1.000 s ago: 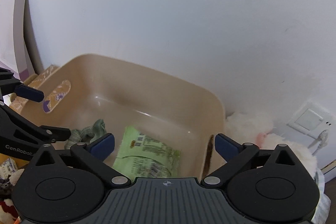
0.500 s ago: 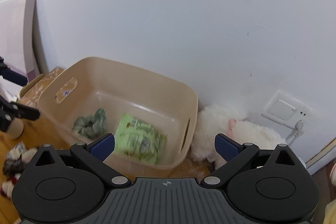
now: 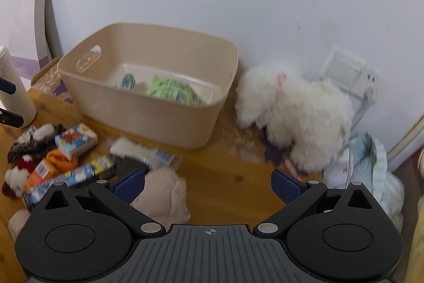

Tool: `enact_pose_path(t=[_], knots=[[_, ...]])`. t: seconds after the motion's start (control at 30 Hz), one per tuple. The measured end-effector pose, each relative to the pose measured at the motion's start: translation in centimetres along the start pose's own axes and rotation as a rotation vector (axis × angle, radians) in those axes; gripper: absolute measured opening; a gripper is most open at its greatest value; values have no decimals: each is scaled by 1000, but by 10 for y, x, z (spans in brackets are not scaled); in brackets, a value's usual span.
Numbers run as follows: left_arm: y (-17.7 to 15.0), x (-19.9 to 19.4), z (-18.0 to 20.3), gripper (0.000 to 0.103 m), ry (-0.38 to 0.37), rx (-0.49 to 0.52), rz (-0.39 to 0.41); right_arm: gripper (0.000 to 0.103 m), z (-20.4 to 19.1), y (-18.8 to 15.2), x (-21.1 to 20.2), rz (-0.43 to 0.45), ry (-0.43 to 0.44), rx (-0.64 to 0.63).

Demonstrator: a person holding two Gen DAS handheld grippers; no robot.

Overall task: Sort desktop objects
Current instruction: 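Grasp the beige knotted sock with the right tool while the left grasps the brown plush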

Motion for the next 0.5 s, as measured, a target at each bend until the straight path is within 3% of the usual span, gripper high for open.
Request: enact_pose_path(t=[0.23,0.5], knots=[[-19,17,5,83,-13,10,-53,103,-7,-27,19,-49,38,16],[-31,37,4,83,-12,-13,-105,103,-23,-25,44,-84,54,-1]])
Point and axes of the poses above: each gripper's, at about its wrist camera, not at the fingertips, and x roughly the way its jaws point, z to its right, y to its top, the point moved 5 cm from there along x, roughly the way its jaws point, and after that the axes turned 5 degrees about -z, right-handed, at the moved point
